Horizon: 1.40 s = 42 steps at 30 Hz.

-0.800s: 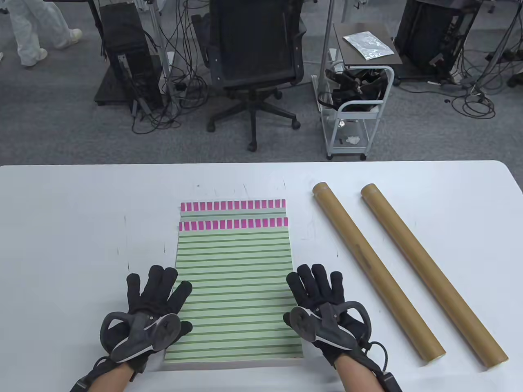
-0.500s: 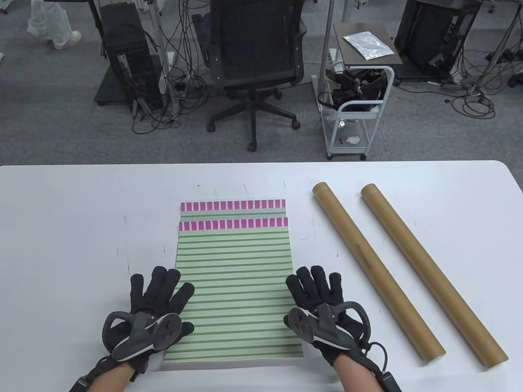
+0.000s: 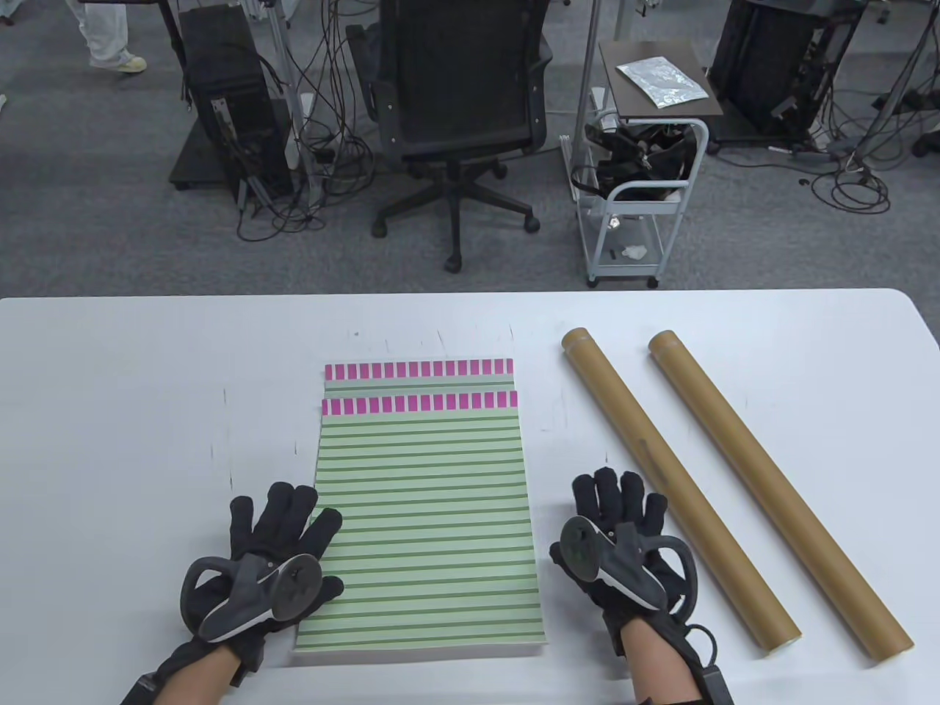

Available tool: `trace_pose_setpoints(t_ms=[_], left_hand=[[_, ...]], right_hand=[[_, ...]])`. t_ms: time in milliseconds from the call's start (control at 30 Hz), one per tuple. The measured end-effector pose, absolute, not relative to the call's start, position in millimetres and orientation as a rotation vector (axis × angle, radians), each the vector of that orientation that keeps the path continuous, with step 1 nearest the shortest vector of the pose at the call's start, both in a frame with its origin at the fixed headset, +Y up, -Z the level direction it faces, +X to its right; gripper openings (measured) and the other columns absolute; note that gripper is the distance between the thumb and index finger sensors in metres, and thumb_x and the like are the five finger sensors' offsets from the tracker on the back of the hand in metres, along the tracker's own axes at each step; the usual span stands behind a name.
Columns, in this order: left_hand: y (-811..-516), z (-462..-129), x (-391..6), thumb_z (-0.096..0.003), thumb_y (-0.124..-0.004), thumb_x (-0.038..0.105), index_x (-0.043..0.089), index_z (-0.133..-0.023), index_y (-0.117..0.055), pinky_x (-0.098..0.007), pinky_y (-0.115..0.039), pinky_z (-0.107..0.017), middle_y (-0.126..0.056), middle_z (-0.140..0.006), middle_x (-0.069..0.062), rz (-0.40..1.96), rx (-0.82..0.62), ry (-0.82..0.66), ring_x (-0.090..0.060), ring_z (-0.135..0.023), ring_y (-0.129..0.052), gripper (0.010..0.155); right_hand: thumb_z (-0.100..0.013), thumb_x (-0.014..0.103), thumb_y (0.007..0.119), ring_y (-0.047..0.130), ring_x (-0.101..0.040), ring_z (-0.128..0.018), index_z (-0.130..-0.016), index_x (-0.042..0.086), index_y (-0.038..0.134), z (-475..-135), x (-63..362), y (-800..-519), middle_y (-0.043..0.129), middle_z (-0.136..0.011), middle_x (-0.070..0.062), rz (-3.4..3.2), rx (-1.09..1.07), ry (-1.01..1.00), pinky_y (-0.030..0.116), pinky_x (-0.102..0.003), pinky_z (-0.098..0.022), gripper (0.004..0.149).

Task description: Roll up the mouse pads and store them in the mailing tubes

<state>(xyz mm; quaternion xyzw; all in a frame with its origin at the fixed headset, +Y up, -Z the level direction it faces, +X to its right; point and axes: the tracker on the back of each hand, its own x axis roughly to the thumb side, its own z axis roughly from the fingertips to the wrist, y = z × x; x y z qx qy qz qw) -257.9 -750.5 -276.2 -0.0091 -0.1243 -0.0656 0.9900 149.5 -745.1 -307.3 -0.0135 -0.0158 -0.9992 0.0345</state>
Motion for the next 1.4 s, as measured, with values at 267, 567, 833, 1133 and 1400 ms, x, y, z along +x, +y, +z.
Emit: trace_pose_setpoints(t_ms=[267,567,833,1133,1400], left_hand=[[-750.0,-278.0,-263.6,-0.0348,-0.061,0.072,0.044,-0.109,-0.032,-0.067,-0.021,-0.085,-0.019,-0.123,0.003,-0.120,-0.030,-0.219,-0.029,-0.119,-0.017,0.085],[-748.2,-277.2,-267.1,-0.0349,-0.061,0.072,0.044,-0.109,-0.035,-0.067,-0.024,-0.085,-0.025,-0.123,0.002,-0.125,-0.021,-0.203,-0.029,-0.119,-0.021,0.083],[-749.2,-279.6,-269.3,-0.0351,-0.061,0.071,0.043,-0.109,-0.040,-0.068,-0.028,-0.084,-0.030,-0.123,0.002,-0.108,-0.042,-0.195,-0.031,-0.119,-0.028,0.082],[-749.6,-279.7,-268.4,-0.0345,-0.060,0.072,0.043,-0.108,-0.045,-0.068,-0.034,-0.084,-0.038,-0.123,0.001,-0.046,-0.098,-0.242,-0.032,-0.119,-0.035,0.081],[-748.2,-280.4,-272.7,-0.0347,-0.060,0.072,0.043,-0.108,-0.045,-0.067,-0.034,-0.085,-0.038,-0.123,0.002,-0.035,-0.091,-0.228,-0.031,-0.119,-0.035,0.081]], right_hand=[[-0.045,0.060,0.068,0.011,-0.061,-0.099,-0.110,0.013,0.006,-306.5,216.4,-745.0,0.004,-0.115,-0.022,-3.062,0.508,-0.083,0.026,-0.081,-0.065,0.101],[-0.044,0.057,0.070,0.044,-0.053,-0.101,-0.109,0.010,0.007,-300.1,254.2,-763.2,0.028,-0.116,-0.023,-3.015,0.797,-0.214,0.046,-0.069,-0.071,0.102],[-0.046,0.056,0.071,0.073,-0.033,-0.082,-0.112,0.011,0.029,-304.4,255.6,-764.6,0.063,-0.100,-0.011,-2.989,0.827,-0.215,0.061,-0.055,-0.068,0.090],[-0.048,0.065,0.069,0.077,-0.024,-0.080,-0.110,0.019,0.037,-304.6,242.1,-753.2,0.065,-0.101,0.001,-2.873,0.806,-0.254,0.068,-0.042,-0.068,0.084],[-0.049,0.065,0.069,0.077,-0.023,-0.081,-0.110,0.020,0.037,-303.8,242.6,-750.8,0.065,-0.101,0.002,-2.886,0.803,-0.260,0.069,-0.042,-0.068,0.083]])
